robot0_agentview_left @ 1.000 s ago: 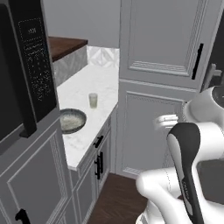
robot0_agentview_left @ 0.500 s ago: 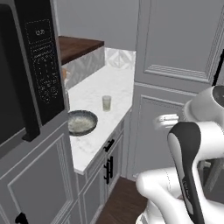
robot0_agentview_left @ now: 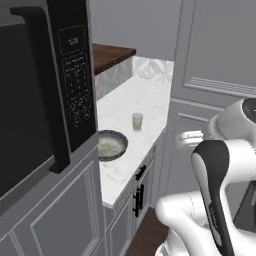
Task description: Grab a lemon wedge from the fridge and one ice cube from the ice bowl, and put them in the glass of lemonade.
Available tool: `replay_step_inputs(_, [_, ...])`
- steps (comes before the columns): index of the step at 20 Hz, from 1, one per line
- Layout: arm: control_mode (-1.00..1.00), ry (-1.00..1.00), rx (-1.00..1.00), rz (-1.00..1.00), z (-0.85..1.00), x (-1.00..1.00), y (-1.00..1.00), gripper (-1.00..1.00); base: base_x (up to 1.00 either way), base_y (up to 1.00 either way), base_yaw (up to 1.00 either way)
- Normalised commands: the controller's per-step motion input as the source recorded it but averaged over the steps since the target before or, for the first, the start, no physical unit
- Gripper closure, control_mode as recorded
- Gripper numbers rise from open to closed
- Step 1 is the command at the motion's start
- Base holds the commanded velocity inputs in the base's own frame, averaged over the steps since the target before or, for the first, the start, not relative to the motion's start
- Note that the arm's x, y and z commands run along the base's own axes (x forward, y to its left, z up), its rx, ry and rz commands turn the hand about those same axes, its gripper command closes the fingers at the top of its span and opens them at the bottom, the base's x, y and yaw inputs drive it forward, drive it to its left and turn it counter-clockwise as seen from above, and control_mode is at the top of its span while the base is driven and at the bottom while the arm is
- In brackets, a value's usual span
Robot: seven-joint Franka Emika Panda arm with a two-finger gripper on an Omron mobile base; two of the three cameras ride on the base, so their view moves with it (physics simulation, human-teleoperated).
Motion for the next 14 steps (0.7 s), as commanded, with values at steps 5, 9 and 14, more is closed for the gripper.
replay_step_inputs(5, [1.0, 0.0, 0.0, 0.0, 0.0, 0.0, 0.0, 1.0, 0.51, 0.3, -0.04])
replay_step_inputs(9, [1.0, 0.0, 0.0, 0.0, 0.0, 0.0, 0.0, 1.0, 0.98, -0.05, -0.06])
replay_step_inputs(14, [1.0, 0.0, 0.0, 0.0, 0.0, 0.0, 0.0, 1.0, 0.39, -0.07, -0.01])
